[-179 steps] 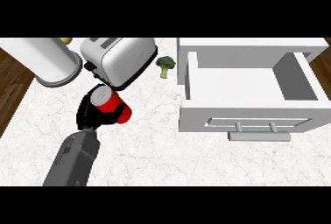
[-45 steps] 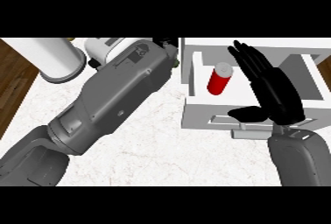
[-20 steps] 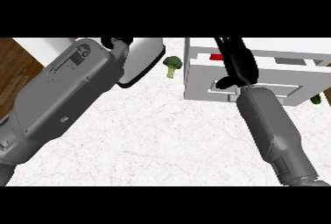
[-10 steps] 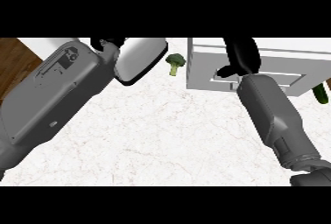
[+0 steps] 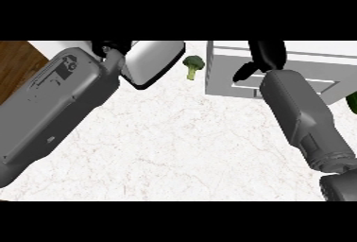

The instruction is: Pick up the can, place it into the drawer and close the drawer

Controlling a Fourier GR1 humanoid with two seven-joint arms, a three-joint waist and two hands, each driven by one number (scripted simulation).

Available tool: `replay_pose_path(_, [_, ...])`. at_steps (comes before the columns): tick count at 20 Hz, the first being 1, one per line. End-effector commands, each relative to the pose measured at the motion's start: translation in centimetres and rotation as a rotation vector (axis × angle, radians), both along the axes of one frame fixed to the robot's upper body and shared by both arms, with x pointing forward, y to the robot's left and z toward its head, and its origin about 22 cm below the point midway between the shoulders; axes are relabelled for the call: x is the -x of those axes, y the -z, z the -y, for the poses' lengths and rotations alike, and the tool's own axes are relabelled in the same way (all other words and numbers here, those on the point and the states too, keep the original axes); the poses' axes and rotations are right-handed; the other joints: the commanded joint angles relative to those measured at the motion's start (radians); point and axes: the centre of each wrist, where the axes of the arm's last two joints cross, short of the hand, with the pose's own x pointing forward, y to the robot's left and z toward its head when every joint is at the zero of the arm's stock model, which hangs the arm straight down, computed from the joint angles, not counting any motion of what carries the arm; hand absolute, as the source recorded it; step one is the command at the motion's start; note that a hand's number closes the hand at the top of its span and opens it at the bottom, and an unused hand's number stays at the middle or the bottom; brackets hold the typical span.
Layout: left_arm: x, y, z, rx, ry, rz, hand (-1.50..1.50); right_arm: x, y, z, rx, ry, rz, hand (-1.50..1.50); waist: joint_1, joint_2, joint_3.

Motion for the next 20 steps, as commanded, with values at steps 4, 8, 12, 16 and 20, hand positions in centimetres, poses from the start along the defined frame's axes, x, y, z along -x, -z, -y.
replay_pose_path(4, [0.6,1.1,-1.2,0.005,0.013,-0.01,-1.5,-1.5,-4.7,0.5,-0.024,0.017,0.064,-1.5,0.018,-0.003,-0.004])
replay_pose_path(8, [0.5,0.2,-1.5,0.007,0.017,-0.003,-1.5,-1.5,-4.2,-2.2,-0.2,-0.144,-0.039,-1.5,0.011,0.001,-0.002])
replay_pose_path(12, [0.9,-0.1,-1.5,-0.005,0.017,0.004,-1.5,-1.7,-4.9,-3.2,-0.507,-0.16,-0.088,-1.5,0.017,-0.004,0.001])
replay_pose_path(16, [1.0,-0.1,-2.2,0.001,0.018,-0.02,-1.5,-1.7,-4.8,-2.4,-0.675,-0.203,-0.094,-1.5,0.006,-0.005,0.0])
replay_pose_path(20, [1.1,0.4,-1.9,-0.004,-0.003,-0.016,-1.5,-1.5,-4.0,-0.3,-0.723,-0.233,-0.097,-1.5,-0.005,0.002,-0.002])
